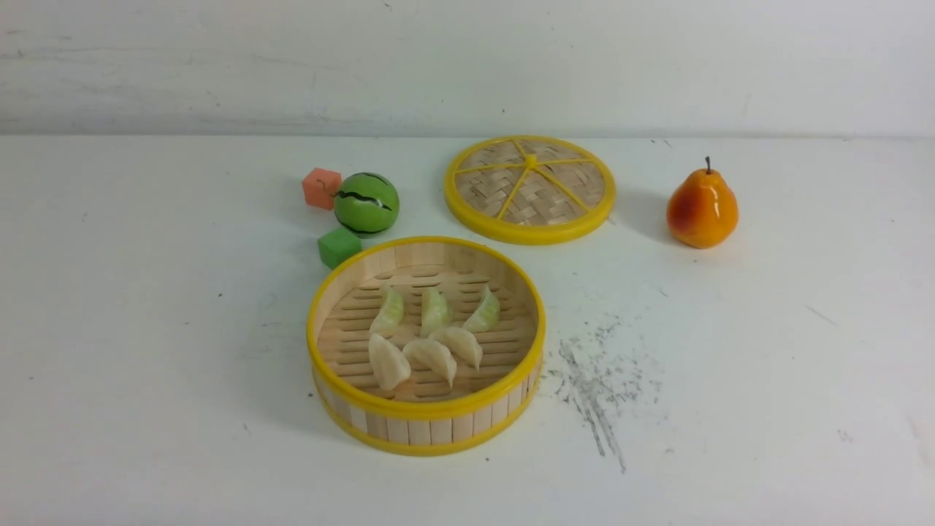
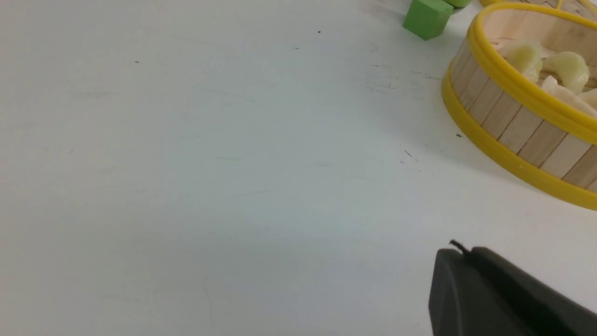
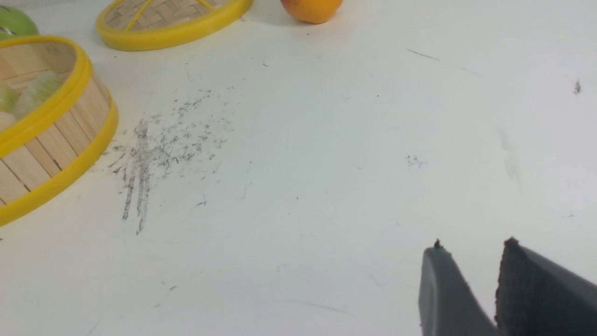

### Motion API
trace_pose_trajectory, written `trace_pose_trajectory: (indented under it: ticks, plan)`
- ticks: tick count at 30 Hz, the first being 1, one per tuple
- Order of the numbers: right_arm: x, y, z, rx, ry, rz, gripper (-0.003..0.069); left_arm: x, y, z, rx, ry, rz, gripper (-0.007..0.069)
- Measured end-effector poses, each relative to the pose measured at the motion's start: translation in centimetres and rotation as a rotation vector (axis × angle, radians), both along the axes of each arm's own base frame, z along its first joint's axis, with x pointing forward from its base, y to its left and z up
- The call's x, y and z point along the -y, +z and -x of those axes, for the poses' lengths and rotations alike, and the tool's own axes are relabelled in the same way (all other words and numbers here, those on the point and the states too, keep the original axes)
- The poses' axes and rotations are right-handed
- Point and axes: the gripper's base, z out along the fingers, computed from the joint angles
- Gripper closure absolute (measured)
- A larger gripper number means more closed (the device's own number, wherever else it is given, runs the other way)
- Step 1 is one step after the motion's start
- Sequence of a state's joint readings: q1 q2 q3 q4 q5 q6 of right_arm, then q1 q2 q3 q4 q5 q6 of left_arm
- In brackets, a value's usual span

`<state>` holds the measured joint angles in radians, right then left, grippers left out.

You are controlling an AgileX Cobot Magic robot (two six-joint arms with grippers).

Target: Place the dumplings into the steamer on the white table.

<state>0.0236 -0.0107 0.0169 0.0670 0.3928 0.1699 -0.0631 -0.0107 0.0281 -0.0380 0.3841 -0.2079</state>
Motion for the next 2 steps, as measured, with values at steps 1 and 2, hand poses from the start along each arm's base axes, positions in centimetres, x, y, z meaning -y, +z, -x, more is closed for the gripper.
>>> trace_pose_trajectory:
  ticks: [1,2]
  plan:
    - [0.00,0.00,0.00,0.000,0.000,0.000,0.0473,0.00,0.00,0.00,0.000,0.000,0.000,0.0615]
    - [0.00,0.00,0.00,0.000,0.000,0.000,0.0473,0.00,0.00,0.00,0.000,0.000,0.000,0.0614]
